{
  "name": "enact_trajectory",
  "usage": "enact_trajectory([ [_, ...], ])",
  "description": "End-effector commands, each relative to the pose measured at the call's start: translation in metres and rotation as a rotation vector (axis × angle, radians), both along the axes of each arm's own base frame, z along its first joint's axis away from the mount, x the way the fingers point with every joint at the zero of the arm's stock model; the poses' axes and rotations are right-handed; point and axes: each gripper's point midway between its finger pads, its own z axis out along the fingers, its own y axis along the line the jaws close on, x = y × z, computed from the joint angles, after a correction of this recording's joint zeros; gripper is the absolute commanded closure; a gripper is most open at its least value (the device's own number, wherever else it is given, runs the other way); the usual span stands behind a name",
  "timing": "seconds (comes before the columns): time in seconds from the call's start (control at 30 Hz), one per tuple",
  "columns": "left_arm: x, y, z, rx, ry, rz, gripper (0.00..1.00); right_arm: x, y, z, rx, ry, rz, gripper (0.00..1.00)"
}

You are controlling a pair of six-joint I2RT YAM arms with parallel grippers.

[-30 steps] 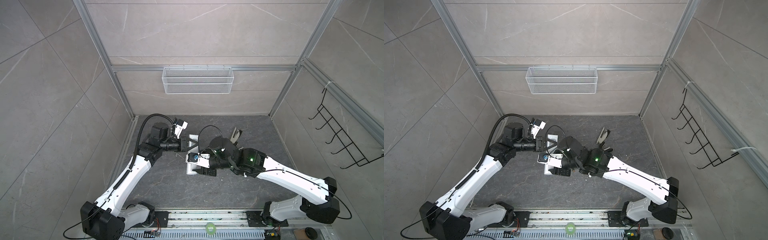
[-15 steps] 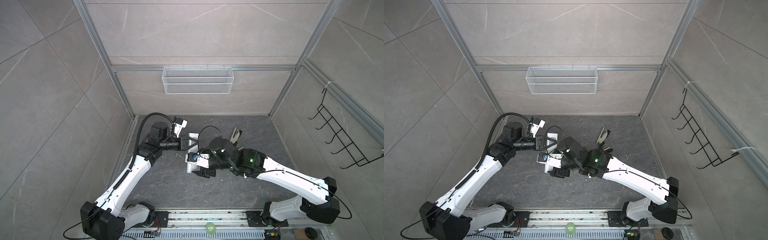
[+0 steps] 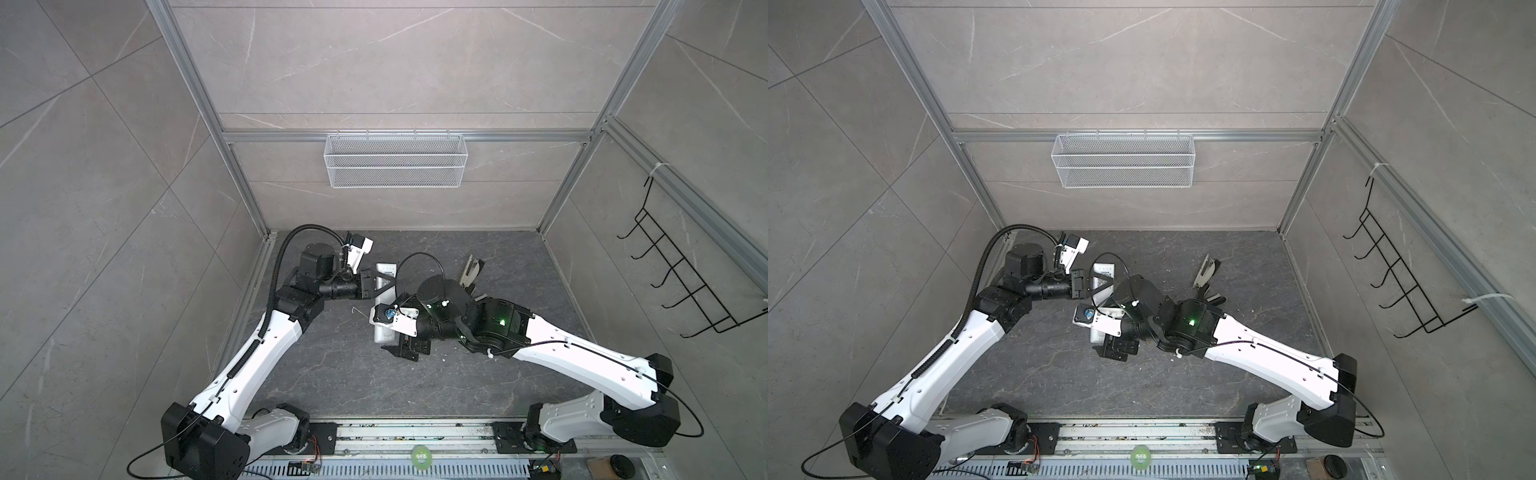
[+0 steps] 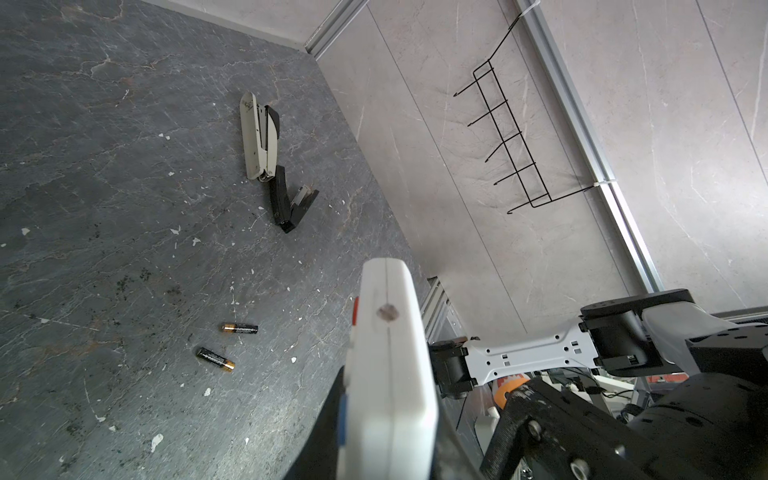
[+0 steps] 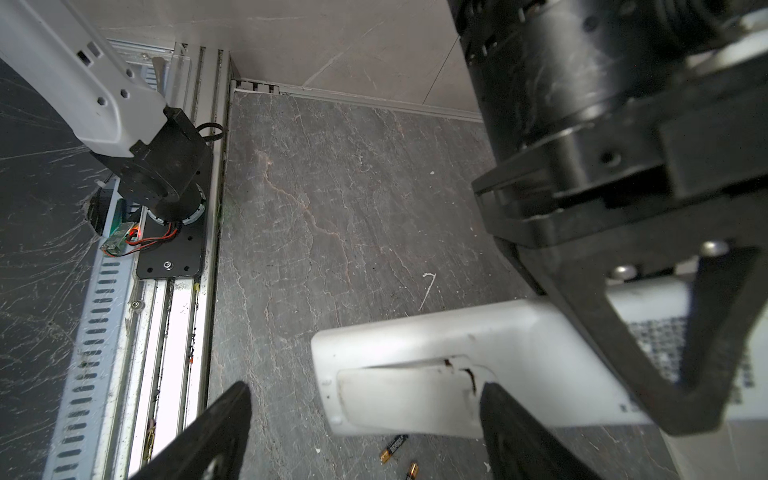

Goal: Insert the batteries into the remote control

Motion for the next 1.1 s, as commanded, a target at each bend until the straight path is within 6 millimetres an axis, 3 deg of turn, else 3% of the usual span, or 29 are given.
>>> enact_trajectory([
  [0.0, 0.000, 0.003, 0.030, -0.055, -0.098, 0.011, 1.00, -0.006, 0.000, 0.020, 0.061, -0.002, -0.011, 0.10],
  [0.27, 0.000, 0.003, 0.029, -0.057, -0.098, 0.013, 1.00, 0.002, 0.003, 0.022, 0.081, -0.006, -0.053, 0.02],
  [0.5, 0.001, 0.004, 0.028, -0.053, -0.094, 0.024, 1.00, 0.004, 0.000, 0.027, 0.099, -0.003, -0.084, 0.03],
  [0.67, 0.017, 0.016, 0.018, -0.001, -0.079, 0.151, 1.00, 0.006, -0.016, 0.048, 0.200, 0.098, -0.226, 0.03],
  [0.77, 0.031, 0.027, 0.011, 0.040, -0.068, 0.259, 1.00, 0.010, -0.035, 0.055, 0.283, 0.225, -0.398, 0.03],
  [0.9, 0.045, 0.036, -0.001, 0.069, -0.040, 0.366, 1.00, 0.018, -0.055, 0.044, 0.365, 0.400, -0.598, 0.04],
  [1.07, 0.048, 0.030, -0.017, 0.113, -0.015, 0.404, 1.00, 0.028, -0.044, 0.025, 0.407, 0.529, -0.643, 0.04],
])
